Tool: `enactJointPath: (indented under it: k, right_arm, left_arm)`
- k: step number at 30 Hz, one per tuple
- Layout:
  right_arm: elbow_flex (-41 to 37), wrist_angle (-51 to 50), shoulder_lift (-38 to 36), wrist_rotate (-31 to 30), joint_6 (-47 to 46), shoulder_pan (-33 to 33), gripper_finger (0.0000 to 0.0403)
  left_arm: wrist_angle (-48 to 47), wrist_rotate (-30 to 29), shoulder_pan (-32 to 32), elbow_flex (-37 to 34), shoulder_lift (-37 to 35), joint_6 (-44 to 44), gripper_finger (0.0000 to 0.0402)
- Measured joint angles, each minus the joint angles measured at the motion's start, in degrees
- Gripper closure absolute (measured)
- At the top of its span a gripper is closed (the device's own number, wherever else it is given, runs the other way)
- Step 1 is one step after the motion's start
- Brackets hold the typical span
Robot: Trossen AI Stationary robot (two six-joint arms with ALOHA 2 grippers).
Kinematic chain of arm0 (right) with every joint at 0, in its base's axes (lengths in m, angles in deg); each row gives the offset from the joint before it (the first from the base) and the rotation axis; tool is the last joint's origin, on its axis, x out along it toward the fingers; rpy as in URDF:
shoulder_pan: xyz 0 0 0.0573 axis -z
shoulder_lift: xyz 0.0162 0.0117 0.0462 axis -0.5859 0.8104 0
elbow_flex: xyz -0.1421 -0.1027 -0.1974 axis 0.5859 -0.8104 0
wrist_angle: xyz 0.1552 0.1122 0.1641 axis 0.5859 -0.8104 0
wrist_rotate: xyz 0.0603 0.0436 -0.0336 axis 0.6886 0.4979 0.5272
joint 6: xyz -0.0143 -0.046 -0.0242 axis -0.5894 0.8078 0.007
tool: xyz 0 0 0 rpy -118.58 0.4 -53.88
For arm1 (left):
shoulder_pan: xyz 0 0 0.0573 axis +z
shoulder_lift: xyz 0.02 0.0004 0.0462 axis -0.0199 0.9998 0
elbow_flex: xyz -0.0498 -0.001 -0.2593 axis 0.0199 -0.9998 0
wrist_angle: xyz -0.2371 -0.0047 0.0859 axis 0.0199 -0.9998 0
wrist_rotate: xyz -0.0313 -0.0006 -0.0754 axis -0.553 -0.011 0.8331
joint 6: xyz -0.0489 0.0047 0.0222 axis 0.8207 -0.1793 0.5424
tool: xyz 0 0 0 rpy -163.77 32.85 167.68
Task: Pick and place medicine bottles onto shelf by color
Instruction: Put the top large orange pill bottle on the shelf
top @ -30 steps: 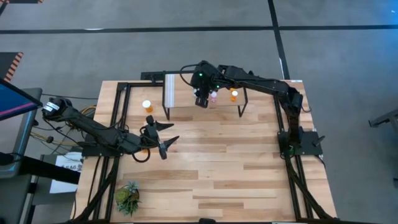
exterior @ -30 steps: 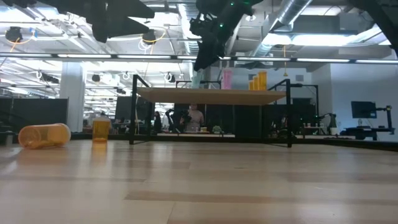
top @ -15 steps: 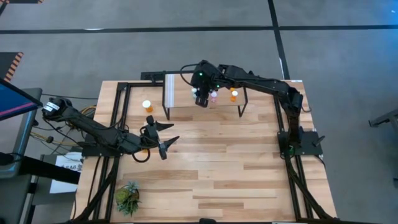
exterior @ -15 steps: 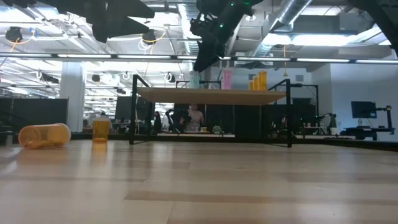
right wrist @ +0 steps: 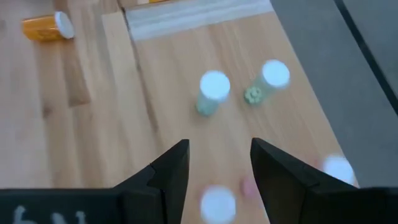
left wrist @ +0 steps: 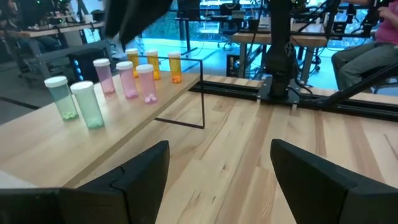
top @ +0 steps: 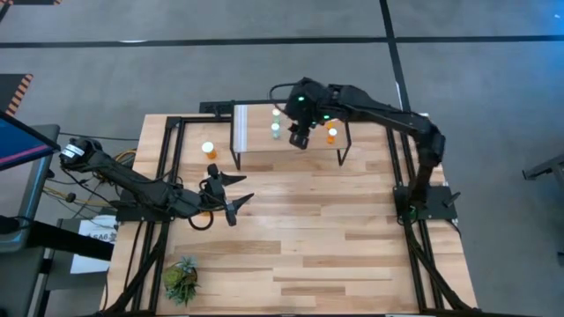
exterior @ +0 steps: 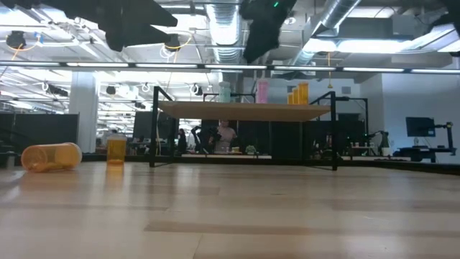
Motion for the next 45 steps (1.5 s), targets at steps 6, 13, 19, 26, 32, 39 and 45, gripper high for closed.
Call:
enactJointPath:
  k: [6,13,19,26,32,39,45]
  right_arm:
    - [0.00,-5.51,-8.41,-0.01,-3.22,-3.61,0.0216]
    - [-3.68,-3.05,-19.74,-0.19,-4.90,-14.82,0.0224]
    - [-14.17,3.13,-29.93,-2.53,-8.99,-24.90,0.0226]
    - [-27.78,8.68,-40.12,-10.41,-14.46,-35.33,0.0226]
    - [-34.37,16.12,-45.85,-11.34,-15.15,-41.02,0.0226]
    - [-37.29,18.94,-47.04,-12.80,-15.25,-44.51,0.0226]
    - [-38.71,19.03,-45.84,-13.05,-15.88,-48.78,0.0226]
  left_arm:
    - [-1.14,-0.05,0.00,0.00,0.00,2.36,0.0133]
    - [-4.40,-0.03,0.00,0.93,0.00,7.61,0.0133]
    - [-27.99,0.88,1.62,8.84,0.00,19.91,0.0133]
    - [-61.55,2.61,4.18,17.96,0.00,34.33,0.0133]
    - [-84.15,8.51,11.80,23.90,-0.34,37.29,0.0133]
    - [-86.34,26.09,27.89,28.26,-1.11,22.76,0.0142]
    - [-86.81,35.04,45.07,28.89,-1.10,9.97,0.0143]
